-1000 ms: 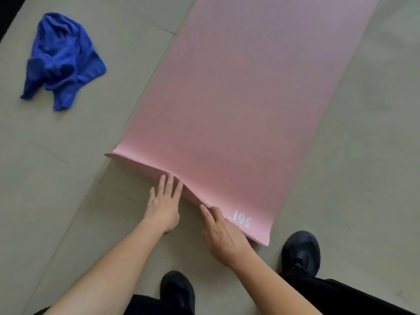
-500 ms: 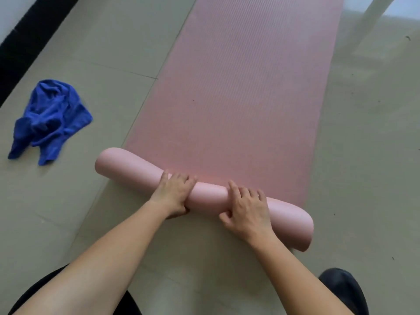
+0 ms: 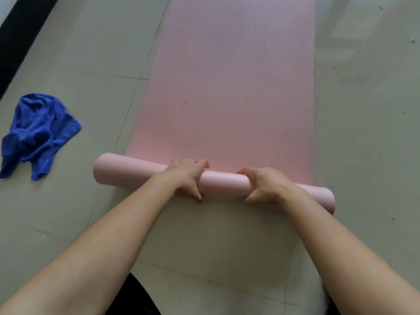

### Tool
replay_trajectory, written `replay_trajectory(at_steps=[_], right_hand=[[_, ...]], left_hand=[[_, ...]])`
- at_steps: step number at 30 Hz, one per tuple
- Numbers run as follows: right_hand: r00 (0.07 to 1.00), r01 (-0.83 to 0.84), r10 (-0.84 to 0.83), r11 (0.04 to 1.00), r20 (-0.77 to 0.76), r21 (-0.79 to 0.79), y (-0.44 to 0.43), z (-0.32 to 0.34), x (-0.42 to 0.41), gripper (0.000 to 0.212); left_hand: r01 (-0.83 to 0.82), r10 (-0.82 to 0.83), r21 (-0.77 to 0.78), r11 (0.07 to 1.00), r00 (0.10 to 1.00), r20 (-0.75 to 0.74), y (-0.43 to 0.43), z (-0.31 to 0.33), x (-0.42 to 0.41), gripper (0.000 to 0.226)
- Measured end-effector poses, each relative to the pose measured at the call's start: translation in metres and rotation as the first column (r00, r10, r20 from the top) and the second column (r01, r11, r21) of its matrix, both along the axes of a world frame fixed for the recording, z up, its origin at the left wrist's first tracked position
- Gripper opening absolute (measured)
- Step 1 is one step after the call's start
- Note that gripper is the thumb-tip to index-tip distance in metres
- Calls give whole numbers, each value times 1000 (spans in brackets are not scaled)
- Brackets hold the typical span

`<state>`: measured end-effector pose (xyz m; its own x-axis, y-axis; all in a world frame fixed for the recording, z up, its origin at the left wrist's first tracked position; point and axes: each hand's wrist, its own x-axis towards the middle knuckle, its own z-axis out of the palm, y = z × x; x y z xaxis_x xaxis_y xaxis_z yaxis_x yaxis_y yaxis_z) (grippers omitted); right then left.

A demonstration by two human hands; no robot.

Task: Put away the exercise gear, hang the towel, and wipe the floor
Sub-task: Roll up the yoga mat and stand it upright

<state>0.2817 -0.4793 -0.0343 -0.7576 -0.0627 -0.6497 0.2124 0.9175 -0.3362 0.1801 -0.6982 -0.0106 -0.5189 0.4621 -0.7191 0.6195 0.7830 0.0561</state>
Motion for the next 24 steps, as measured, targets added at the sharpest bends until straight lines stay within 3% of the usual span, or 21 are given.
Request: replay_trajectory(at_steps=[2,4,6,9,13,15,17,20,22,24], right_hand=[[996,56,-50,995,-72,84,11,-6,2,105],[951,195,-145,967,-274,164,16,-11,4,105],[871,305,-202,937,-448,172,15,-14,10,93],[816,272,-117,942,-566,198,0,-24,27,84],[923,135,-17,949,-385,283,-1,-27,33,119],[954,85,22,937,-299,338,4,-24,29,127],[959,105,-4,934,-282,342,6,-15,22,115],[966,138,-84,967,-244,214,20,9,6,87],[989,68,-57,995,-138,77,34,27,-7,77],[998,11,-12,1000,-63,-10,41,40,-17,86]], left_hand=[[134,-118,55,989,965,-233,-1,-6,12,117],[204,-163,61,977,900,-403,1,-15,18,120],[196,-159,37,980,880,-447,6,-21,20,124],[135,-138,-37,990,902,-410,15,-25,22,131],[99,-112,-53,994,897,-427,27,-32,16,110],[87,-84,-12,996,908,-411,34,-29,13,93],[76,-53,41,996,915,-399,41,-17,9,69],[49,-28,48,998,927,-375,48,16,-4,34],[-2,10,29,1000,962,-272,45,33,-12,27],[-67,70,25,997,987,-147,37,40,-16,35]])
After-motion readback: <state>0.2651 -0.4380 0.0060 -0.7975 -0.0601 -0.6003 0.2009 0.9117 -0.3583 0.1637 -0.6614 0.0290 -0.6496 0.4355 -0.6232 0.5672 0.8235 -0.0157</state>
